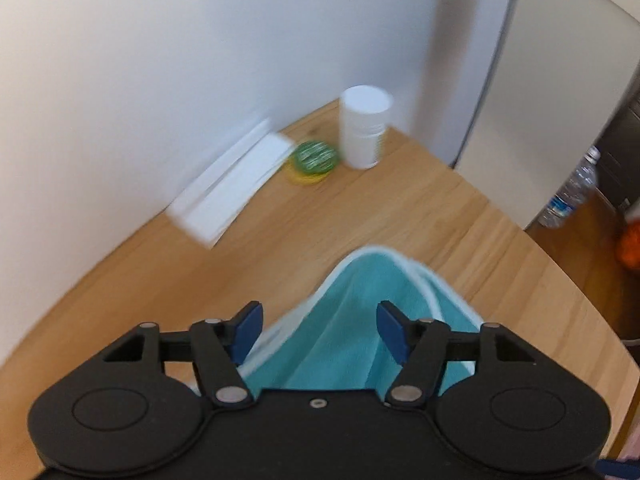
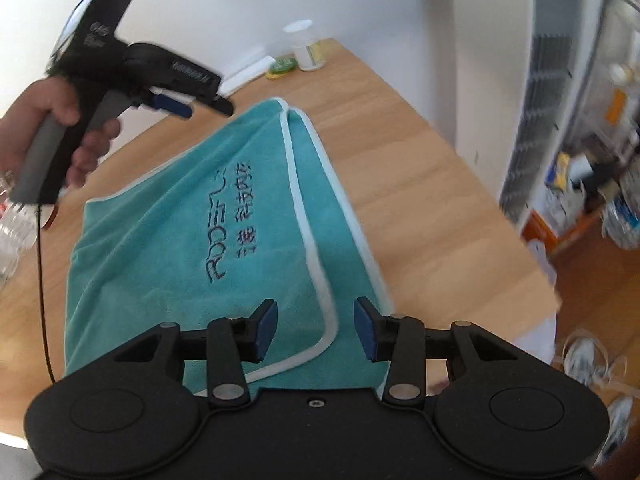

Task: Fold towel
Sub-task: 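Lift the towel edge with both grippers and fold it over once more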

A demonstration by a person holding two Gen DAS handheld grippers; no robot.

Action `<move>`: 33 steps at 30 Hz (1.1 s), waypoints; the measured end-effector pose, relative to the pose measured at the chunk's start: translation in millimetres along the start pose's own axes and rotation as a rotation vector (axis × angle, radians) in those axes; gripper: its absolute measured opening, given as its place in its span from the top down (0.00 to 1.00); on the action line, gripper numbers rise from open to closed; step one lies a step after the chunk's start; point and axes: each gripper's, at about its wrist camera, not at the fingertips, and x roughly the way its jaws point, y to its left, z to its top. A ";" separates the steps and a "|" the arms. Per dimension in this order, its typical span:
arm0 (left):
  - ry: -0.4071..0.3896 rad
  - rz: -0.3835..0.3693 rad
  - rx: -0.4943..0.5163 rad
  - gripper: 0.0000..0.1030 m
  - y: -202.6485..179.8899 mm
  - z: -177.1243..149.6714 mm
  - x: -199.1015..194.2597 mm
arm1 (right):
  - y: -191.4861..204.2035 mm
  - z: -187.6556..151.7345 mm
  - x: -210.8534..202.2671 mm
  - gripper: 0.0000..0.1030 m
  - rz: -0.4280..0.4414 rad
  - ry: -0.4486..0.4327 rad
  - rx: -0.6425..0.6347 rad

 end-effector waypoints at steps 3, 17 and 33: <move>0.015 -0.006 0.051 0.37 -6.8 5.8 14.0 | -0.3 -1.9 5.3 0.54 -0.050 -0.037 0.041; 0.026 -0.065 0.129 0.66 -24.5 9.3 41.8 | 1.3 -6.1 17.8 0.90 0.002 -0.056 0.075; -0.061 -0.090 0.203 0.93 -40.1 5.1 7.0 | 24.5 -20.3 -53.1 0.93 -0.075 -0.167 0.113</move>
